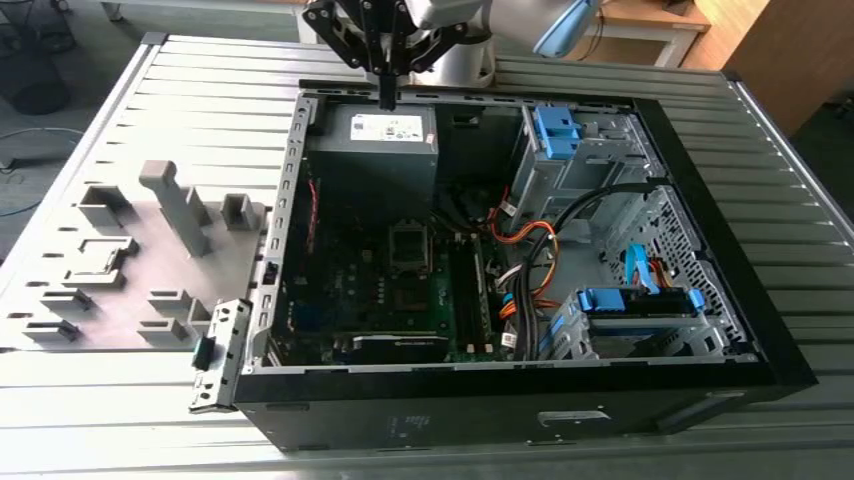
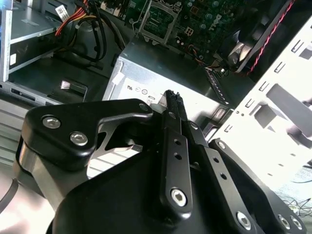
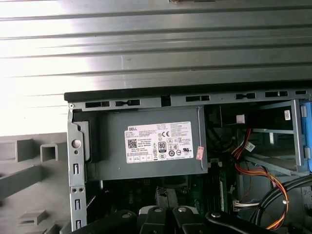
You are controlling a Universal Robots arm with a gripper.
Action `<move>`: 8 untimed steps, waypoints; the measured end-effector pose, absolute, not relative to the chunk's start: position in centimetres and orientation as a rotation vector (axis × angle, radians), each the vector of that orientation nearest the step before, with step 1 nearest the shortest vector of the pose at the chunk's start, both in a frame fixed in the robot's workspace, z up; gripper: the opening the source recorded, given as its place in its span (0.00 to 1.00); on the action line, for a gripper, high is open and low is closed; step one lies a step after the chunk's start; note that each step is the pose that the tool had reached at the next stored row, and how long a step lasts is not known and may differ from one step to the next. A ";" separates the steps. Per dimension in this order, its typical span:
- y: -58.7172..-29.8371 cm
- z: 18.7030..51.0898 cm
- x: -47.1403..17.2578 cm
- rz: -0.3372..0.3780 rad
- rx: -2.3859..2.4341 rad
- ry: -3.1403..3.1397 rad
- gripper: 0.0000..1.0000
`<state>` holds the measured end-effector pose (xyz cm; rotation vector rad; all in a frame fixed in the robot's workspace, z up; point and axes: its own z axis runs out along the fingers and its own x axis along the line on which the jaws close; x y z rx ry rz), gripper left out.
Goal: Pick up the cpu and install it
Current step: 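Reach for the cpu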
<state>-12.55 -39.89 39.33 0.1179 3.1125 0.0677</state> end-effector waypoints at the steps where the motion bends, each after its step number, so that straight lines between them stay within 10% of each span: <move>1: -39.9 39.3 -12.6 0.068 0.118 3.112 0.11; 8: -39.9 39.3 -13.0 0.068 0.118 3.112 0.11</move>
